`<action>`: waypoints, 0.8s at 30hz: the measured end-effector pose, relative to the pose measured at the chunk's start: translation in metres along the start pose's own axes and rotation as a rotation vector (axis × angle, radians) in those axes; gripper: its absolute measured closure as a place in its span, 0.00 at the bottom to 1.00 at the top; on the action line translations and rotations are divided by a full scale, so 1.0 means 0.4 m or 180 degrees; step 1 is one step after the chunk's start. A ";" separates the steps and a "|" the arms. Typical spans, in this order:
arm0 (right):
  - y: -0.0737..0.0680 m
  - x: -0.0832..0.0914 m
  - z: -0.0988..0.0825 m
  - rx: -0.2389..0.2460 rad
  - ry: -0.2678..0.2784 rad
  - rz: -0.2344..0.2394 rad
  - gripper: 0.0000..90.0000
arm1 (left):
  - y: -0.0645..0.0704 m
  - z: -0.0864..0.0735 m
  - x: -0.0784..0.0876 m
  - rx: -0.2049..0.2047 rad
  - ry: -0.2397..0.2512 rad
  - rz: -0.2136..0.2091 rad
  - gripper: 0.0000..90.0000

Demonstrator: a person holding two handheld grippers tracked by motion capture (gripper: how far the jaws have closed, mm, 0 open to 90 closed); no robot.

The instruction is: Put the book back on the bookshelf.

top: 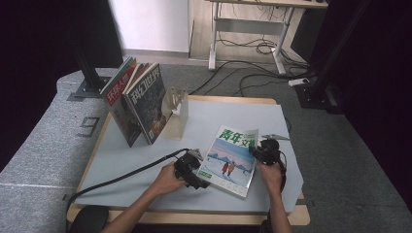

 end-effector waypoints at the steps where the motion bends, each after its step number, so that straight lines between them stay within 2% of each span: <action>1: -0.001 0.001 0.000 0.0006 -0.0008 0.0003 0.87 | -0.002 0.005 0.004 0.0021 0.0042 -0.0015 0.04; 3: -0.002 0.003 -0.001 0.0020 -0.0018 0.0023 0.89 | -0.007 0.022 0.016 0.0083 0.0171 -0.0049 0.10; 5: -0.002 0.005 -0.002 0.0029 -0.0029 0.0031 0.90 | -0.022 0.034 0.025 0.0143 0.0251 0.0055 0.12; 7: -0.001 0.005 -0.004 0.0029 -0.0031 0.0031 0.88 | -0.043 0.040 0.028 0.0198 0.0254 0.0164 0.14; 10: 0.006 -0.002 -0.016 0.0039 -0.0138 0.0004 0.76 | -0.064 0.036 0.017 0.0246 0.0200 0.0299 0.16; 14: 0.018 -0.006 -0.030 0.0002 -0.0143 -0.0045 0.62 | -0.074 0.027 -0.005 0.0302 0.0134 0.0309 0.16; 17: 0.033 -0.009 -0.030 0.0080 -0.0160 -0.0232 0.42 | -0.068 0.028 -0.011 0.0338 0.0162 0.0249 0.17; 18: 0.038 -0.014 -0.030 0.0090 -0.0171 -0.0260 0.37 | -0.065 0.030 -0.011 0.0367 0.0172 0.0179 0.17; 19: 0.039 -0.019 -0.031 0.0064 -0.0173 -0.0213 0.32 | -0.063 0.031 -0.012 0.0381 0.0178 0.0141 0.18; 21: 0.036 -0.030 -0.034 0.0011 -0.0177 -0.0136 0.26 | -0.059 0.034 -0.016 0.0307 0.0120 0.0190 0.18; 23: 0.033 -0.033 -0.035 0.0005 -0.0188 -0.0135 0.24 | -0.045 0.040 -0.024 0.0205 0.0054 0.0205 0.18; 24: 0.032 -0.033 -0.036 -0.0011 -0.0200 -0.0128 0.24 | -0.042 0.041 -0.026 0.0188 0.0029 0.0263 0.15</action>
Point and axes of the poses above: each handheld gripper's, and its own axes: x roughly backward along the jaws, z roughly out of its top, y roughly to its right, the point moved 8 cm from there along -x, roughly forward along the jaws, and after that the axes turned 8 degrees about z, right-handed, at the moved point
